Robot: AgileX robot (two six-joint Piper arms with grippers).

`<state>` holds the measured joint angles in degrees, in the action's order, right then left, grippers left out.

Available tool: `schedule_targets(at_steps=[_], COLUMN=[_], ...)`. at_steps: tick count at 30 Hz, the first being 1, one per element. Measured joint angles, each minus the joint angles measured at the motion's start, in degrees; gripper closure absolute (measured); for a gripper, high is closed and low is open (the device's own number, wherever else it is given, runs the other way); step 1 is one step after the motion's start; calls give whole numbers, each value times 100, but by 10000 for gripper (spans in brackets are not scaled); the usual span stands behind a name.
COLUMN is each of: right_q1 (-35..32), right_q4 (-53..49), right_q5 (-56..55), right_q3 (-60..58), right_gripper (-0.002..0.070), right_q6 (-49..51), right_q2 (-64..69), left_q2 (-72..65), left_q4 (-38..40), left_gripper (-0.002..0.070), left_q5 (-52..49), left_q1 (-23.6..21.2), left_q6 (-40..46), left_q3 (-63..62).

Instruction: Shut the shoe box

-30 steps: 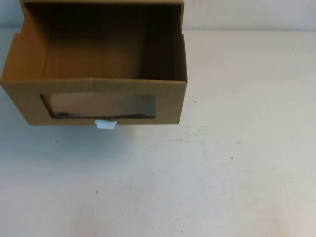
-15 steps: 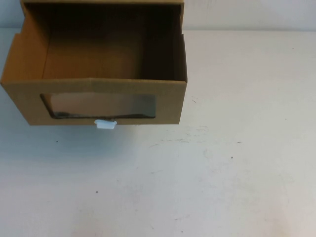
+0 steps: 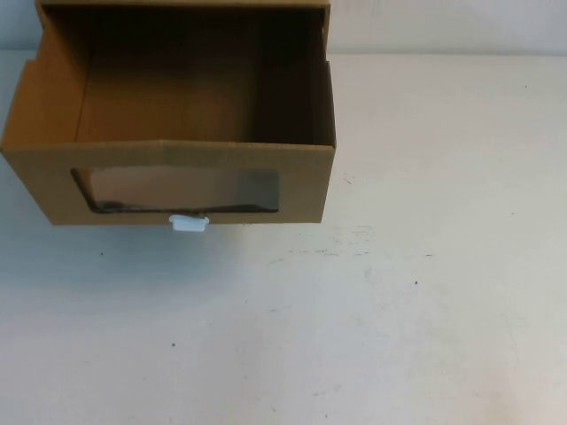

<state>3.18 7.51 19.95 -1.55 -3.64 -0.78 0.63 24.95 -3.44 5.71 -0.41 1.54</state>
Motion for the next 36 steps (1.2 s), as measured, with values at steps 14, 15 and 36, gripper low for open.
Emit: schedule_targets(at_steps=[14, 15, 36], right_q1=[0, 0, 0], right_q4=[0, 0, 0], right_q5=[0, 0, 0], right_q3=[0, 0, 0], right_gripper=[687, 687, 687], right_q6=[0, 0, 0], right_q2=[0, 0, 0], left_q2=[-3231, -3543, -10040], left_q4=[95, 95, 156], left_gripper=[677, 677, 677], left_q5=[-2162, -2262, -4737], left_q1=[0, 0, 87], left_q6=[1087, 1280, 2607], left_q3=[-3512, -3892, -11193])
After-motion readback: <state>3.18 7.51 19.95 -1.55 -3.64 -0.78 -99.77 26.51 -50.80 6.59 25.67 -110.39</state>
